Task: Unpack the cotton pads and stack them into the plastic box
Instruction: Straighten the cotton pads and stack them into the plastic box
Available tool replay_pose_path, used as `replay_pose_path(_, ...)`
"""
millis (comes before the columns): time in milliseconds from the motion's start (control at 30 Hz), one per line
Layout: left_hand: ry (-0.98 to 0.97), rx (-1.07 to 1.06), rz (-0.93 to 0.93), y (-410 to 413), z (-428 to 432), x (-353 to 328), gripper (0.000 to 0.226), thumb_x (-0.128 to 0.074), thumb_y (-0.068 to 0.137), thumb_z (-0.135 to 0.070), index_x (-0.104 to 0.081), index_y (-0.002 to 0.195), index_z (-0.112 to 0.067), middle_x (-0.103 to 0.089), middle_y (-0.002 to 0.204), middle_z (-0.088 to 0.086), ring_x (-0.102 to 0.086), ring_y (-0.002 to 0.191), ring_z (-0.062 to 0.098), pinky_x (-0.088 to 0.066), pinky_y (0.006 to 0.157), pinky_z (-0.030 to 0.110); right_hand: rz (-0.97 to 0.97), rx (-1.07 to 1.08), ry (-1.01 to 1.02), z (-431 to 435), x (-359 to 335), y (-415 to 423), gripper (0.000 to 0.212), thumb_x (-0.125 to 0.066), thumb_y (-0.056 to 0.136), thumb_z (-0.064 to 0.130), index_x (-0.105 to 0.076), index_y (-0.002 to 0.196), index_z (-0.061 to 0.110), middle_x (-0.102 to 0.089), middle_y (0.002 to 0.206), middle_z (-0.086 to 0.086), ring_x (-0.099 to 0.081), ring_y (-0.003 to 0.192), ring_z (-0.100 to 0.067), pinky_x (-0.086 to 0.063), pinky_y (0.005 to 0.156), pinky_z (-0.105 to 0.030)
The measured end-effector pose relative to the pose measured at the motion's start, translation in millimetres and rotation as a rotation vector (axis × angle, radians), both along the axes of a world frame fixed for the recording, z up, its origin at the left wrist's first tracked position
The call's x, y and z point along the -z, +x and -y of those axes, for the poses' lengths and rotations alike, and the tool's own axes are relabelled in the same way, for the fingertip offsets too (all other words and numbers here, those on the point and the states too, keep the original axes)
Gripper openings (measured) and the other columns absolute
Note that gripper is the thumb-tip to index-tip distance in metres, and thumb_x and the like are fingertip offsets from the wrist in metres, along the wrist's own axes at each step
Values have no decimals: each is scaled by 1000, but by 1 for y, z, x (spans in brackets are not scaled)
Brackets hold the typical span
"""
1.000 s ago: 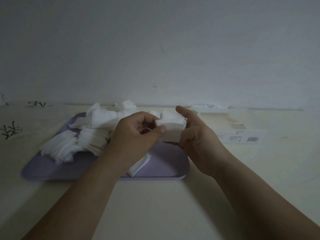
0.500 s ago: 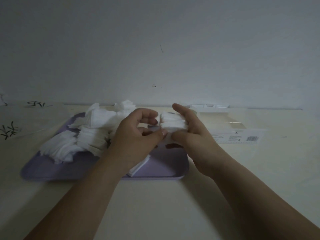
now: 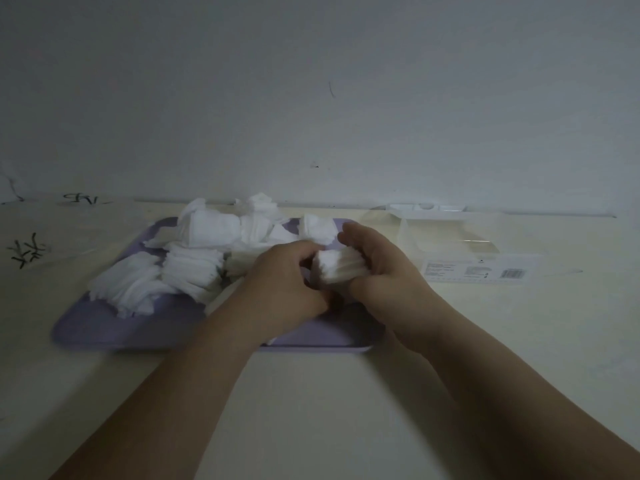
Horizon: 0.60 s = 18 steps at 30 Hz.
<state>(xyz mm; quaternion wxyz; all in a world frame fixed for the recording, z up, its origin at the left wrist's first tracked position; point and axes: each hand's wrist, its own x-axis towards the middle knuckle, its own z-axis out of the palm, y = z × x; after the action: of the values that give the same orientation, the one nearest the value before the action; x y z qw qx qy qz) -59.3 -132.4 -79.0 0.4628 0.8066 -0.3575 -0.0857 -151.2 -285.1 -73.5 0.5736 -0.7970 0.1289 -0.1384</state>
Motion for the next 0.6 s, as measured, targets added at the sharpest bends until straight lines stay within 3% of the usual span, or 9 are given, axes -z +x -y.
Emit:
replay_pose_path(100,-32,-11,-1,4,-3,-3,56,-89,61,-36,-73,115,-31,-78,92,-10,-76,82,17,-62,83,47,-8,22,92,-2,-2,2,79,-64,74,0,-52,144,36,-57,141,19,-56,133,-7,-46,117,-42)
replay_pose_path(167,-31,-14,2,2,-1,-2,54,-88,64,-36,-73,115,-30,-78,90,-9,-75,79,14,-62,81,45,-4,11,126,-3,-2,4,72,-58,74,-5,-56,130,40,-61,130,29,-58,127,-1,-47,116,-42)
replay_pose_path(233,3,5,35,-1,2,-1,39,-84,73,-36,-73,109,-28,-77,87,-5,-75,79,18,-61,78,50,11,1,168,-4,0,5,82,-49,82,-18,-53,142,37,-58,137,27,-55,131,-1,-48,114,-40)
replay_pose_path(300,46,19,84,-4,5,0,24,-79,80,-30,-70,102,-27,-74,82,-2,-71,76,21,-58,73,53,34,-9,233,-5,0,6,92,-42,83,-25,-42,156,32,-48,152,13,-49,140,-10,-50,103,-33)
replay_pose_path(400,81,19,95,-4,6,1,25,-74,84,-23,-68,107,-30,-73,82,-3,-69,75,18,-58,71,46,71,-30,331,-5,-2,4,97,-48,75,-20,-38,159,27,-45,157,6,-47,141,-14,-49,92,-30)
replay_pose_path(467,70,3,108,-3,4,1,33,-71,87,-21,-67,118,-32,-74,86,-6,-70,76,13,-58,72,37,88,-57,344,-2,-3,2,102,-50,65,-11,-37,159,26,-45,156,4,-46,143,-14,-51,99,-31)
replay_pose_path(533,37,-31,134,-2,0,-1,36,-71,89,-22,-67,123,-32,-75,89,-8,-71,78,9,-60,75,37,88,-85,260,1,-3,1,95,-56,76,-15,-35,160,24,-44,160,1,-45,146,-13,-46,115,-35)
replay_pose_path(600,-31,-52,116,1,-2,-5,32,-74,88,-20,-69,116,-34,-76,91,-10,-73,81,9,-62,79,41,79,-87,155,6,-3,0,83,-66,81,-7,-42,155,21,-58,151,-3,-57,137,-16,-47,115,-38)
